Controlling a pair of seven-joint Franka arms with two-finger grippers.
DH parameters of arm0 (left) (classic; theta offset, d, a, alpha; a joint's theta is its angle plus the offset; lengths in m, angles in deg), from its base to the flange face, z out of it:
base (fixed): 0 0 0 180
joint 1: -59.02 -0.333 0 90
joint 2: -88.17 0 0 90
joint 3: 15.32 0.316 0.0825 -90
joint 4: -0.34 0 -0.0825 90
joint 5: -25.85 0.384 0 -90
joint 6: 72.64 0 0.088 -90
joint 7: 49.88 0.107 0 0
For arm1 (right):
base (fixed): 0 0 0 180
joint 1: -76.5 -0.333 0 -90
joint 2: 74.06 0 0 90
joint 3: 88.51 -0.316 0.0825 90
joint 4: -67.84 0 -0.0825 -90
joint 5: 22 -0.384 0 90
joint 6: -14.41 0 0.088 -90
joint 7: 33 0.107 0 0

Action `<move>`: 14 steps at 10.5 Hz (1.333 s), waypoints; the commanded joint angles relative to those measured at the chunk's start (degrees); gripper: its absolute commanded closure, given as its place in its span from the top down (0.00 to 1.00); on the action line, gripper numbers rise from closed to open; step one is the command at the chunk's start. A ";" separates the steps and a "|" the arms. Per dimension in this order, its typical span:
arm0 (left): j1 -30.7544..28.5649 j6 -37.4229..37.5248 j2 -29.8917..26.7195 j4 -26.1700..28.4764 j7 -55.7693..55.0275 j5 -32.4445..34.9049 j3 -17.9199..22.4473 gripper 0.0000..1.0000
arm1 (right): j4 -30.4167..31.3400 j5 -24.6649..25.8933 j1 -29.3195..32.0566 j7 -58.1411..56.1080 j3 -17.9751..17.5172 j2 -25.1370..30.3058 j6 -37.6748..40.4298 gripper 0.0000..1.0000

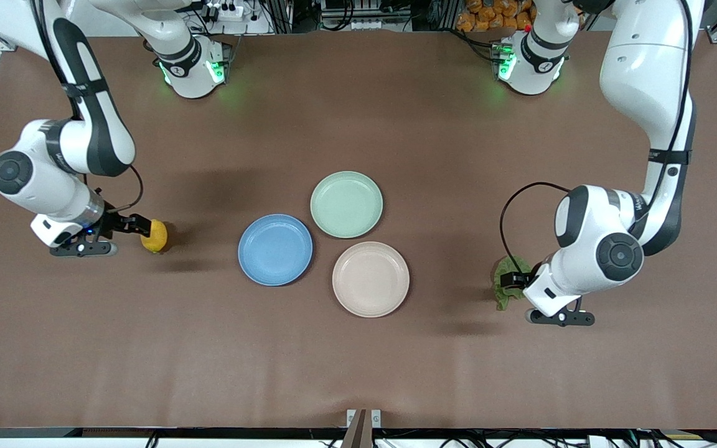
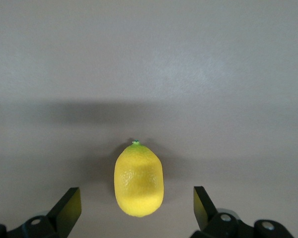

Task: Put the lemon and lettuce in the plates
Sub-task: 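Grasp the lemon with the right gripper while the left gripper grasps the lettuce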

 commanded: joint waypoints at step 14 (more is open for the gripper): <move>1.58 -16.79 2.63 11.76 -0.46 9.11 -0.02 1.00 | 2.79 -0.23 -0.68 0.26 -0.02 -8.91 -10.03 0.25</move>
